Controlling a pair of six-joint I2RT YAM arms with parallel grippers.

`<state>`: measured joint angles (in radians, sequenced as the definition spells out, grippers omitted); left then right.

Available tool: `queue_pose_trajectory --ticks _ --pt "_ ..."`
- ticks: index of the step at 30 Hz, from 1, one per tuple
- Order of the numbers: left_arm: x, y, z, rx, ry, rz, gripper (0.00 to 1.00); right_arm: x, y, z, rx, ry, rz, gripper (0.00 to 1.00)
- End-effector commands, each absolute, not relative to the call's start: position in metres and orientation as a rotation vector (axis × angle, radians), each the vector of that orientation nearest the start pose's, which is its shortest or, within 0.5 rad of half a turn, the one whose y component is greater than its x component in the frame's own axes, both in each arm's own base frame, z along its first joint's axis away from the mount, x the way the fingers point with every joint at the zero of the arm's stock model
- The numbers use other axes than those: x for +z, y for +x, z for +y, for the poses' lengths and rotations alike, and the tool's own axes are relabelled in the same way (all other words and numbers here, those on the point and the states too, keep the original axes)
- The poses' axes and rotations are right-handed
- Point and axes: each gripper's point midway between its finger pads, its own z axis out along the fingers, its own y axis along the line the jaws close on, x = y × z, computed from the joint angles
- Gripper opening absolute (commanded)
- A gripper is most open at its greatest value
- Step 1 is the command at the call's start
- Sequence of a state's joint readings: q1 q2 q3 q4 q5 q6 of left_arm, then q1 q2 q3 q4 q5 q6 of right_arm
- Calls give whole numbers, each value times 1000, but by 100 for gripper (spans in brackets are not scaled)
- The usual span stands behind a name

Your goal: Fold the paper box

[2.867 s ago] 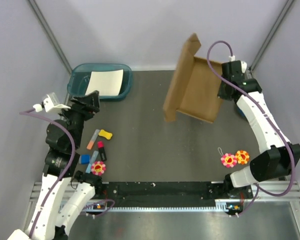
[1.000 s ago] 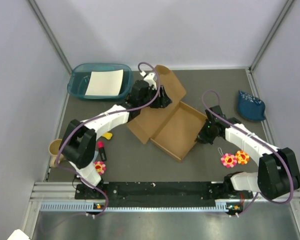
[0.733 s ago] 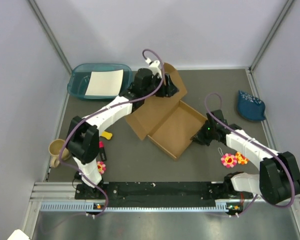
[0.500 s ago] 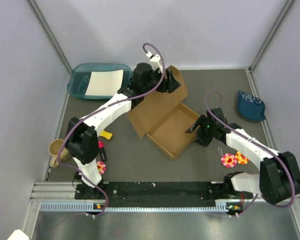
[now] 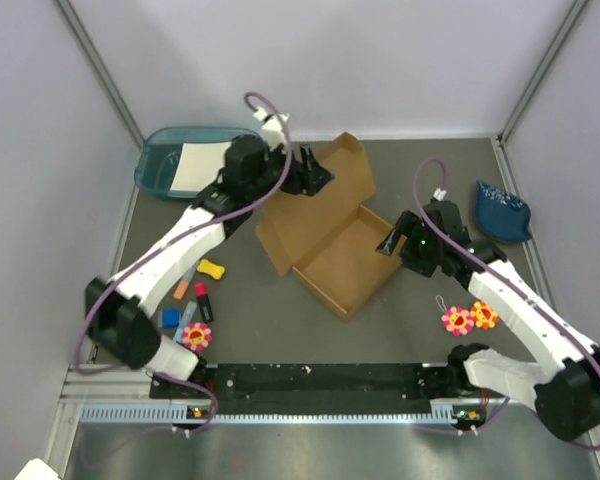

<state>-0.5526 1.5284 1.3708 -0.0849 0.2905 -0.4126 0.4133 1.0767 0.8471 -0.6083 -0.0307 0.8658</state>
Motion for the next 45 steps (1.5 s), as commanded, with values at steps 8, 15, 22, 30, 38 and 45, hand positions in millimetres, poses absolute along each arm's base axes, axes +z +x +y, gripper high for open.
queue_pose_trajectory --ticks 8,15,22,30,38,45 --pt "330 301 -98 -292 -263 1674 76 181 270 126 434 226 2222 77" --pt "197 289 -37 -62 -612 1925 99 166 282 136 457 208 2229 73" --pt "132 318 -51 -140 -1045 2065 99 171 279 139 501 199 2200 73" --pt "85 330 -52 45 -1435 2084 99 177 274 137 509 198 2172 73" --pt "69 319 -41 108 -1560 2002 98 176 273 137 512 191 2182 73" --pt "48 308 -36 104 -1530 2062 97 173 275 141 520 189 2200 73"
